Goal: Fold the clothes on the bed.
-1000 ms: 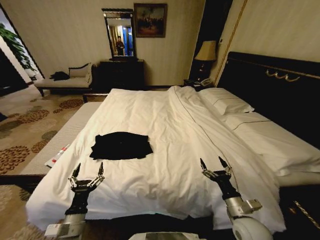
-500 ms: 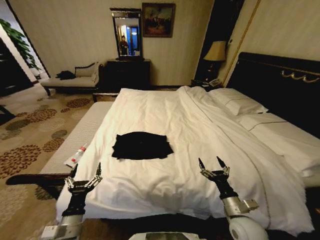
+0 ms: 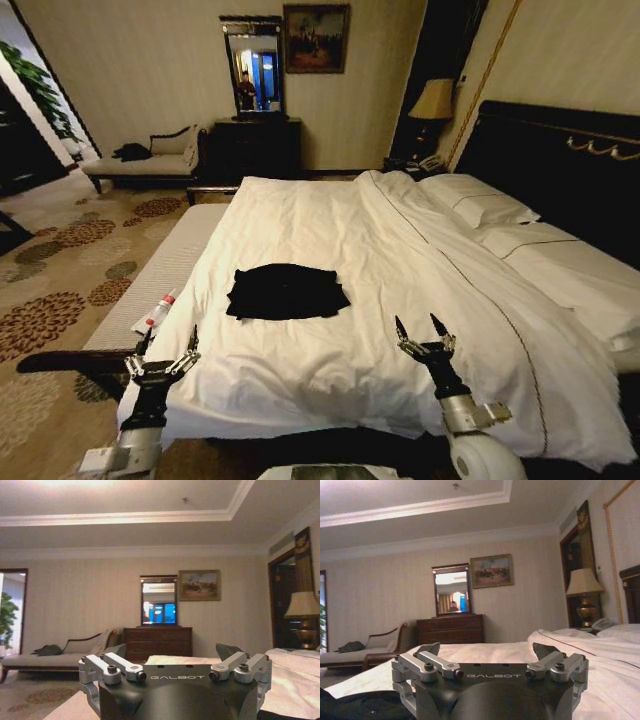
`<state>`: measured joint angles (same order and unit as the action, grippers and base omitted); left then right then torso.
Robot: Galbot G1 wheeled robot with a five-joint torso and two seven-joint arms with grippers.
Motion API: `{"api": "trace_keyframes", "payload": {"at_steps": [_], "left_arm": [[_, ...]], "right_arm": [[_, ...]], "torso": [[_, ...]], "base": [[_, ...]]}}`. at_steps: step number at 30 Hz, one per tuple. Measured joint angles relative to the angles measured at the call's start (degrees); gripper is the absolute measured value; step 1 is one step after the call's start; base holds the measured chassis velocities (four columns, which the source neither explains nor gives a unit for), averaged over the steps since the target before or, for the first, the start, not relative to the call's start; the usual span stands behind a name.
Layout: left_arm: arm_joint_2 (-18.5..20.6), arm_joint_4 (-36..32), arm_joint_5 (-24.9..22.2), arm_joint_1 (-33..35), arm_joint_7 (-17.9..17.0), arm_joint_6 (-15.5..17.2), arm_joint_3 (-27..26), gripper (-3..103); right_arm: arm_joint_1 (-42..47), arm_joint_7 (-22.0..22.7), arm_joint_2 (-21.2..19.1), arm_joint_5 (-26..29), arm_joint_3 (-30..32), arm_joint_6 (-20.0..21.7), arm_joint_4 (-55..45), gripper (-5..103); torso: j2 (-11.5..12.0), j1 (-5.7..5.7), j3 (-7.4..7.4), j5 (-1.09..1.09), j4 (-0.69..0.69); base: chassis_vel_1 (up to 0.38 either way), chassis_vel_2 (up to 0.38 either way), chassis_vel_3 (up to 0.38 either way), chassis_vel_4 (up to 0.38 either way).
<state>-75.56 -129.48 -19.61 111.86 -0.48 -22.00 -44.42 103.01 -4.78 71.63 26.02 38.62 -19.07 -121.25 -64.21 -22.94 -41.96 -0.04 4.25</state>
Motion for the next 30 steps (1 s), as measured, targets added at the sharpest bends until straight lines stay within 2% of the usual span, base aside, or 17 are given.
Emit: {"api": "trace_keyframes", "payload": {"at_steps": [5, 9, 13, 16, 18, 21, 24, 30], "left_arm": [[3.12, -0.06, -0.04, -0.77, -0.86, -0.18, 1.54, 100], [6.79, -1.75, -2.01, -1.74, -2.0, 1.14, 4.34, 100], [7.31, -2.3, -2.36, -2.61, -2.6, 2.63, 5.14, 100], [5.88, -2.57, -2.26, -2.84, -2.85, 4.24, 5.18, 100], [3.22, -2.73, -1.21, -2.11, -2.95, 5.65, 5.05, 100], [1.69, -2.77, -0.27, -1.54, -2.68, 5.83, 4.86, 100], [-1.66, -1.73, 0.73, -2.09, -2.09, 5.88, 3.45, 100], [-3.7, -0.5, 0.65, -4.51, -2.47, 7.59, 3.36, 100]], "right_arm": [[1.39, 1.79, 1.84, -0.37, 1.06, 0.81, -0.15, 100], [3.8, 2.24, 3.98, -2.92, 3.11, 0.9, -1.21, 100], [3.84, 2.28, 5.5, -3.75, 2.86, -0.04, -1.35, 100], [2.46, 3.2, 6.0, -3.37, 1.05, -1.37, -1.0, 100], [0.48, 3.87, 5.52, -2.85, -0.71, -2.27, -0.72, 100], [-0.88, 4.56, 4.91, -2.46, -1.85, -2.32, -0.75, 100], [-3.23, 6.84, 3.35, -2.91, -3.99, -1.0, -1.54, 100], [-3.48, 7.45, 1.99, -4.22, -5.66, -1.14, -2.05, 100]], "torso": [[0.0, 0.0, 0.0, 0.02, 0.01], [0.0, 0.0, 0.0, 0.04, 0.01], [0.0, 0.01, 0.0, 0.04, 0.04], [-0.01, 0.01, 0.01, 0.04, 0.01], [0.0, -0.02, 0.0, 0.03, -0.02], [0.0, -0.02, -0.01, 0.05, -0.01], [0.0, -0.01, 0.0, 0.05, -0.02], [0.0, 0.01, 0.0, 0.04, 0.01]], "base": [[0.0, 0.0, 0.0, 0.0], [0.0, 0.0, 0.0, 0.0], [-0.025, 0.012, 0.028, -0.021], [-0.059, 0.05, 0.061, -0.065], [-0.025, 0.022, 0.024, -0.034], [0.0, 0.0, 0.0, 0.0], [0.0, 0.0, 0.0, 0.0], [0.0, 0.0, 0.0, 0.0]]}}
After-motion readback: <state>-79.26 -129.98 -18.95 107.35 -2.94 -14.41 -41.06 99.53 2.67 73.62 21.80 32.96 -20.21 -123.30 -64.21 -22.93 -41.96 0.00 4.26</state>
